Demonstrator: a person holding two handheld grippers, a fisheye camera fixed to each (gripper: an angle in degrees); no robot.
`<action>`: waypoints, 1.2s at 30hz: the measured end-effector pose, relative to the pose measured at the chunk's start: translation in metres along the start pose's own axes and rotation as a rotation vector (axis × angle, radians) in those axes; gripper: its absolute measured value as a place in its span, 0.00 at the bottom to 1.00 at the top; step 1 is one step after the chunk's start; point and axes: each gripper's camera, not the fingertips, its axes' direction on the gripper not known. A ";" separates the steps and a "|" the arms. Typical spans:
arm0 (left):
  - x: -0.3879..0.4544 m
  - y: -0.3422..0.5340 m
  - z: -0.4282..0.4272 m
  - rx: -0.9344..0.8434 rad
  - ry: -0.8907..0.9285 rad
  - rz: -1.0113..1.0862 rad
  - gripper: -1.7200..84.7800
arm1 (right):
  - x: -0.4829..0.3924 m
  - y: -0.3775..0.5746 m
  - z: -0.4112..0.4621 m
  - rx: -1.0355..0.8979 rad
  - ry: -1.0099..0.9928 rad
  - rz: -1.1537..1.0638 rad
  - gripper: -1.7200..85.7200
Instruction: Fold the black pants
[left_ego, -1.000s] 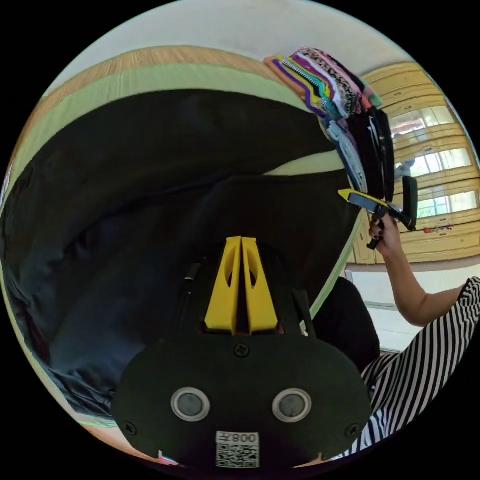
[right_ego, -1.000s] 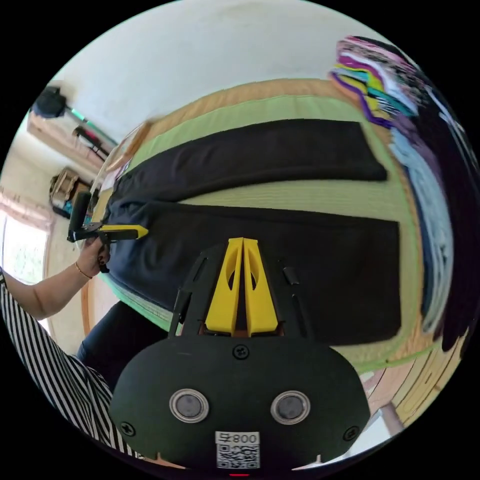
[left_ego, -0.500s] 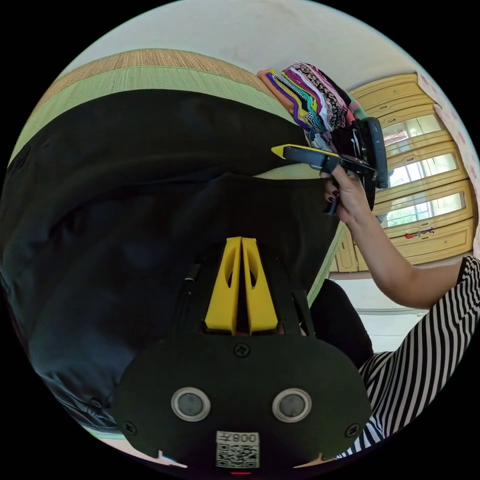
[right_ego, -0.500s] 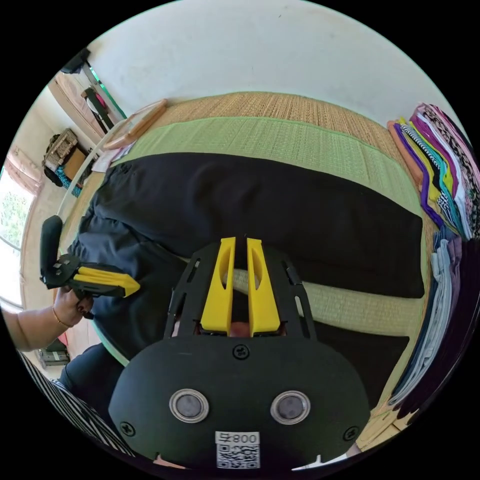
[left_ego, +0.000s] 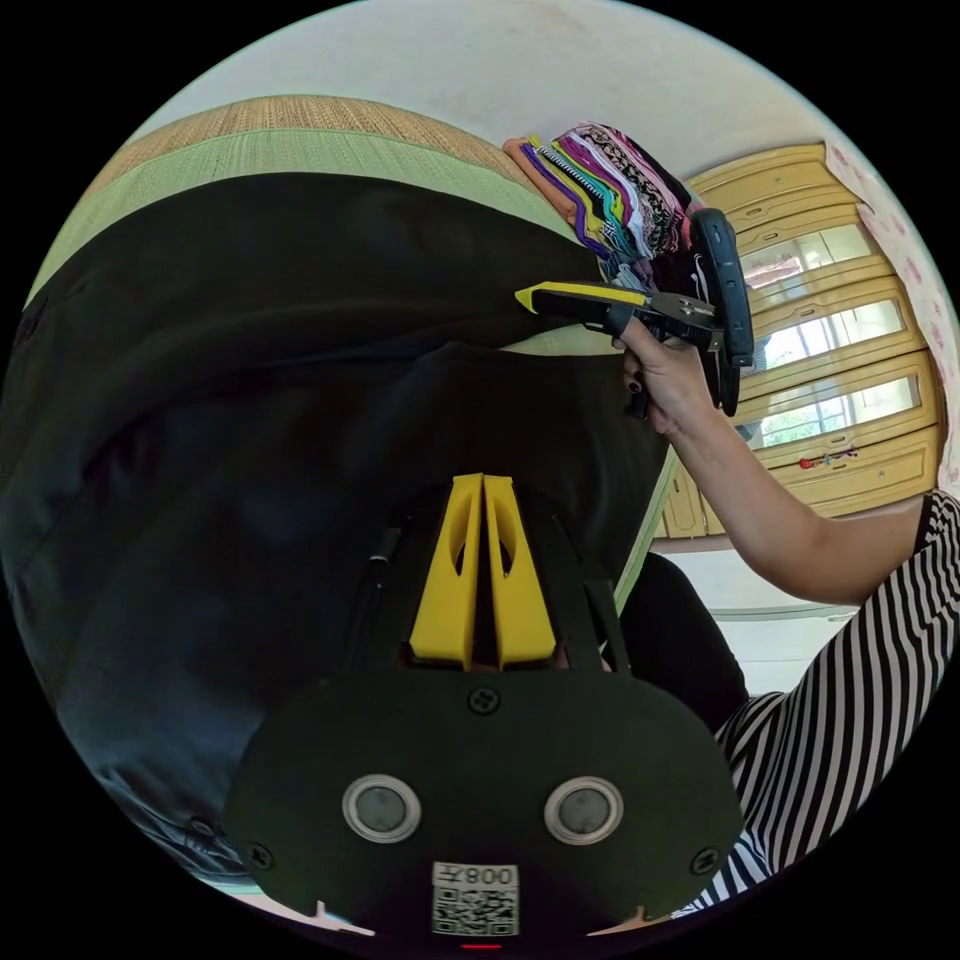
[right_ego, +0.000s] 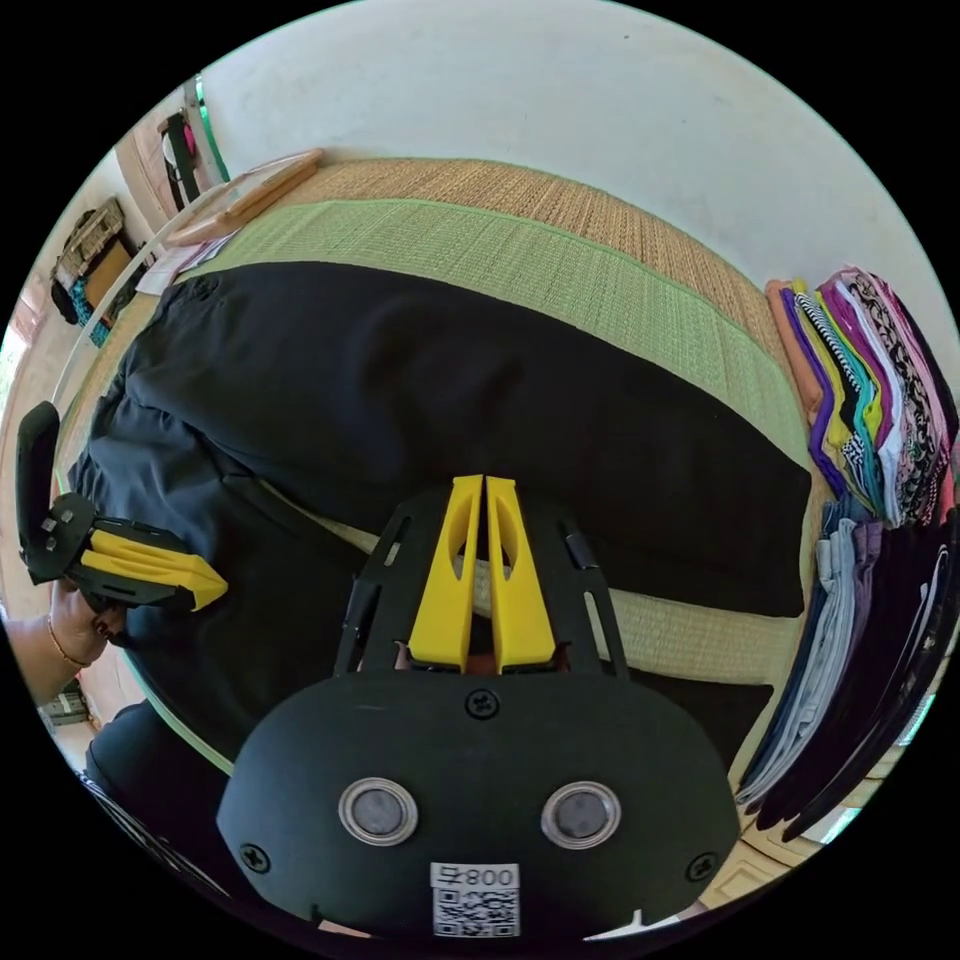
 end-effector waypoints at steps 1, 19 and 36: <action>-0.005 0.006 -0.003 0.000 0.001 -0.004 0.02 | 0.005 0.000 0.000 0.000 -0.029 0.014 0.02; -0.063 0.079 -0.073 0.103 -0.011 -0.003 0.02 | 0.106 0.061 -0.023 0.053 -0.355 0.315 0.02; -0.153 0.220 -0.199 0.217 -0.125 -0.276 0.02 | 0.114 0.186 0.022 -0.392 -0.181 0.620 0.05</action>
